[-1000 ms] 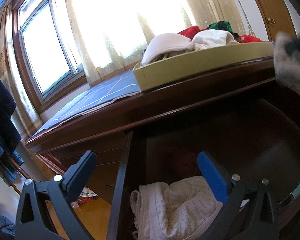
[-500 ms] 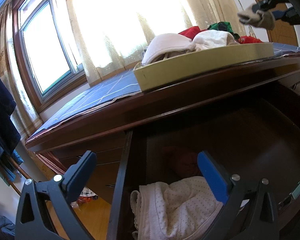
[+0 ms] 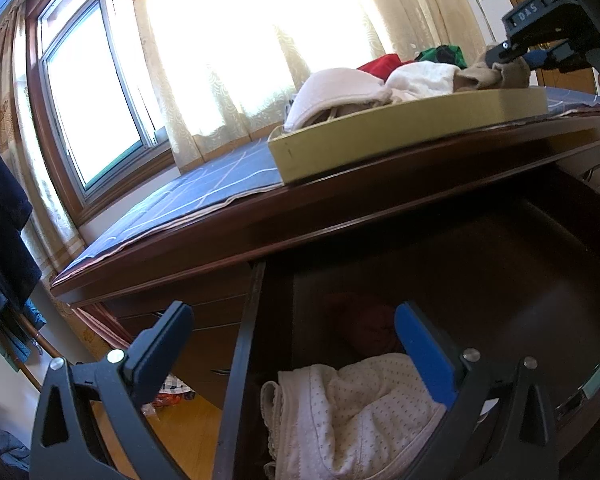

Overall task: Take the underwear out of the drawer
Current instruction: 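Lift the beige underwear onto the yellow tray and open the right gripper, then move the open right gripper back into the drawer toward the dotted underwear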

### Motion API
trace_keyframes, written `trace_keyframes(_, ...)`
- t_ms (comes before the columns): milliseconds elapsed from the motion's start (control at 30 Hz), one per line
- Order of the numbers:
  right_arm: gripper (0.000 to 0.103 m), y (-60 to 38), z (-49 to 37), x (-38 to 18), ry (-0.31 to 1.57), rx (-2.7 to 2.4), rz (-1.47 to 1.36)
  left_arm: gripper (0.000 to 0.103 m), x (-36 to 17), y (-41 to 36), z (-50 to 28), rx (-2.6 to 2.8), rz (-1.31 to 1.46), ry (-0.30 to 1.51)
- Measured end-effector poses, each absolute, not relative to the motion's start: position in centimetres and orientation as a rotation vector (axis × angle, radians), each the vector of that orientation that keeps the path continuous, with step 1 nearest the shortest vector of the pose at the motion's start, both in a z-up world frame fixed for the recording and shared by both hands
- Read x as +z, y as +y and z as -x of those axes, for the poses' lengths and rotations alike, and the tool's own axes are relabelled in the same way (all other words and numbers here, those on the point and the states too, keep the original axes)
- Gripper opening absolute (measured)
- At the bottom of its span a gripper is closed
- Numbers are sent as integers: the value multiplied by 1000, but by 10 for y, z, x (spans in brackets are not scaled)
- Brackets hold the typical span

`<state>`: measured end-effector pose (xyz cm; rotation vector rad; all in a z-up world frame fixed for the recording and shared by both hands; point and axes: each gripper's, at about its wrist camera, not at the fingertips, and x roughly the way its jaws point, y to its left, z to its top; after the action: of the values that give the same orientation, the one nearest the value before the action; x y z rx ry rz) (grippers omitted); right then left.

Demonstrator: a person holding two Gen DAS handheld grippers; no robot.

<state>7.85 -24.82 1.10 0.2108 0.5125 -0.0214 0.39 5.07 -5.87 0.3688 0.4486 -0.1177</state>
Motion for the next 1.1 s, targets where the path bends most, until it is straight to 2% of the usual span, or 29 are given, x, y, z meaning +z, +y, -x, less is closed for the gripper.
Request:
trace_keyframes(667, 39, -226, -100, -4, 558, -36, -37, 103, -59, 51, -4, -118, -369, 449)
trace_keyframes(700, 43, -227, -98, -4, 552, -29, -45, 103, -59, 51, -4, -118, -369, 449)
trace_keyframes(800, 76, -226, -93, -5, 542, 36, -76, 103, -59, 51, -4, -118, -369, 448)
trace_keyframes(1100, 79, -207, -58, 6, 487, 47, -19, 103, -59, 52, -4, -117, -368, 449)
